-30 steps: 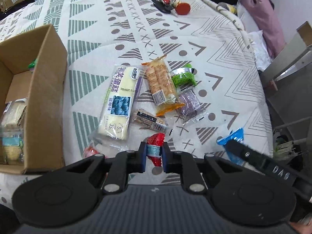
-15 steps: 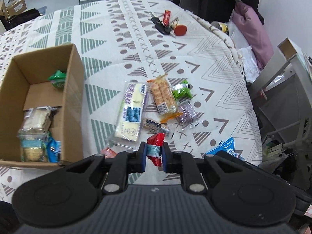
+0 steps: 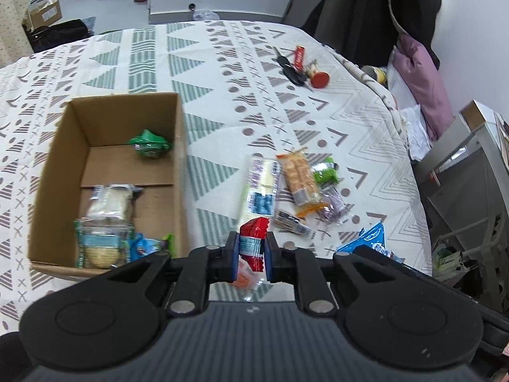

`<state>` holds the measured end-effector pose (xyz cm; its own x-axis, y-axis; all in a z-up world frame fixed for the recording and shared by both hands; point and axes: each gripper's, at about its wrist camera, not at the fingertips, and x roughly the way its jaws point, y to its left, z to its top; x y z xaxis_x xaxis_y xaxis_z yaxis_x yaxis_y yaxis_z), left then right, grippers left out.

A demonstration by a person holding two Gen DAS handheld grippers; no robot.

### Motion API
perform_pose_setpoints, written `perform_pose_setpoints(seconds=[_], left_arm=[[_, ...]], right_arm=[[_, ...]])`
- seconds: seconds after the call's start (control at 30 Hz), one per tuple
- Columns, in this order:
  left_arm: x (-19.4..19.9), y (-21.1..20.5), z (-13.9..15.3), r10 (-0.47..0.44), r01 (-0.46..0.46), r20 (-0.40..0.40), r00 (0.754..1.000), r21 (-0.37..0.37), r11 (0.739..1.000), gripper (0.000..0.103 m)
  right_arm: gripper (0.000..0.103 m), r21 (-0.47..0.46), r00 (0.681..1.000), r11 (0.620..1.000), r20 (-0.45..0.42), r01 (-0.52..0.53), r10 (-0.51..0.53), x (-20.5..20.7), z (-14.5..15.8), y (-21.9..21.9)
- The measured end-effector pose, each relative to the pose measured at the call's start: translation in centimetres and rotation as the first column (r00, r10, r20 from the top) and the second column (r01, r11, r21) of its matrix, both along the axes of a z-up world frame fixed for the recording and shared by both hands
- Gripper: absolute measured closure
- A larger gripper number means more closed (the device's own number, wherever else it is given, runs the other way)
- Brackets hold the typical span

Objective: Organize snacks
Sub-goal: 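Carry both held snacks over the cardboard box and open both tools inside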

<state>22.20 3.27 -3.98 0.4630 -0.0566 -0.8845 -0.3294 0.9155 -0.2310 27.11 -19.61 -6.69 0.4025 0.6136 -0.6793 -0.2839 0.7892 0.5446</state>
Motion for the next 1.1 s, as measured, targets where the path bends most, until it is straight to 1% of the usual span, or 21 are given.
perform_pose_setpoints(seconds=[0.37, 0.5, 0.6, 0.67, 1.1], left_arm=[[-1.0, 5.0, 0.3, 0.075, -0.075, 0.012, 0.997, -0.008, 0.997, 0.088], [-1.2, 6.9, 0.2, 0.101, -0.101, 0.017, 0.995, -0.022, 0.995, 0.088], [-1.4, 8.3, 0.1, 0.12, -0.119, 0.018, 0.993, -0.017, 0.993, 0.088], [-1.6, 9.2, 0.0, 0.131, -0.13, 0.018, 0.991, -0.031, 0.991, 0.088], [-2.3, 15.3, -0.5, 0.219, -0.218, 0.024, 0.975, -0.057, 0.974, 0.088]], right_arm=[[0.069, -0.008, 0.999, 0.999, 0.014, -0.043, 0.043, -0.3, 1.0, 3.9], [0.069, -0.02, 0.998, 0.998, 0.018, -0.06, 0.061, -0.2, 1.2, 5.3], [0.069, -0.036, 0.997, 0.997, 0.017, -0.069, 0.07, -0.2, 1.2, 6.5], [0.069, -0.044, 0.997, 0.996, 0.015, -0.076, 0.077, -0.1, 1.1, 7.3], [0.069, -0.058, 0.988, 0.987, 0.021, -0.151, 0.152, 0.1, 2.0, 13.5]])
